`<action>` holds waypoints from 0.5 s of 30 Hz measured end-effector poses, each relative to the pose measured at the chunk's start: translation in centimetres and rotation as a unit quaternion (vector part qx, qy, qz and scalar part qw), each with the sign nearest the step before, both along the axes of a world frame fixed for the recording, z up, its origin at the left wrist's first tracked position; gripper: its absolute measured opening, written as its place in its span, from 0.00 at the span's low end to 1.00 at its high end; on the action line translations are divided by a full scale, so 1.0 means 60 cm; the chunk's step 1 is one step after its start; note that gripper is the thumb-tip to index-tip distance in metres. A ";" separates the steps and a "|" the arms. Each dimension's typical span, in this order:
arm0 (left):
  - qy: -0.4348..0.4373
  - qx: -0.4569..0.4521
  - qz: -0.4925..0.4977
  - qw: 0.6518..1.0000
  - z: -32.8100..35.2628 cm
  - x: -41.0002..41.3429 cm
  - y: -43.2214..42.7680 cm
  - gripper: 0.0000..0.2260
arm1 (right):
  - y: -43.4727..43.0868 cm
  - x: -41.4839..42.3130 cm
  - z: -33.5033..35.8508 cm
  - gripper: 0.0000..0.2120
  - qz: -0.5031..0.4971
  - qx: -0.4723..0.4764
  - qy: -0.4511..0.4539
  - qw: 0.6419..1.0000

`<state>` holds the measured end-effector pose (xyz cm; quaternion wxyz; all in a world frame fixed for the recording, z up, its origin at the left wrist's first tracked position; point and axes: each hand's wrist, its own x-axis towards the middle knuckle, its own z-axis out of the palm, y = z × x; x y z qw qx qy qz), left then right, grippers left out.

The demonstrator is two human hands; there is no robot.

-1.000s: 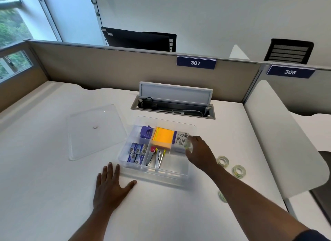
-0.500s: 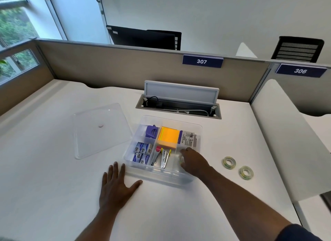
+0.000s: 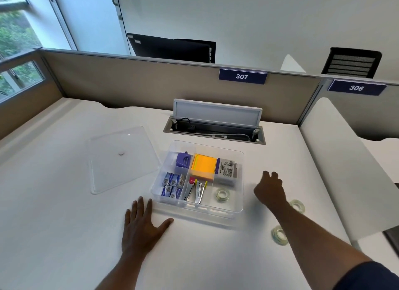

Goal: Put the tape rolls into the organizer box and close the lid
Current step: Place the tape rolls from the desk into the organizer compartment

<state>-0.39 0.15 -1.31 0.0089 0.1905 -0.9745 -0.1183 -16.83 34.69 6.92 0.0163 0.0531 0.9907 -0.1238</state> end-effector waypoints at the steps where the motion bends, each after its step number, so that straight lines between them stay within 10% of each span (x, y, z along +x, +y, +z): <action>1: -0.001 0.000 -0.001 1.000 0.000 0.000 0.000 0.48 | 0.011 0.004 -0.007 0.21 -0.008 0.003 -0.006 1.000; 7: 0.004 0.001 0.000 1.000 0.000 0.001 -0.001 0.47 | 0.040 0.017 -0.039 0.14 0.003 0.069 -0.095 0.993; 15: 0.005 0.006 -0.006 1.000 0.001 0.001 -0.001 0.47 | -0.001 0.004 -0.010 0.15 0.024 -0.030 0.020 0.999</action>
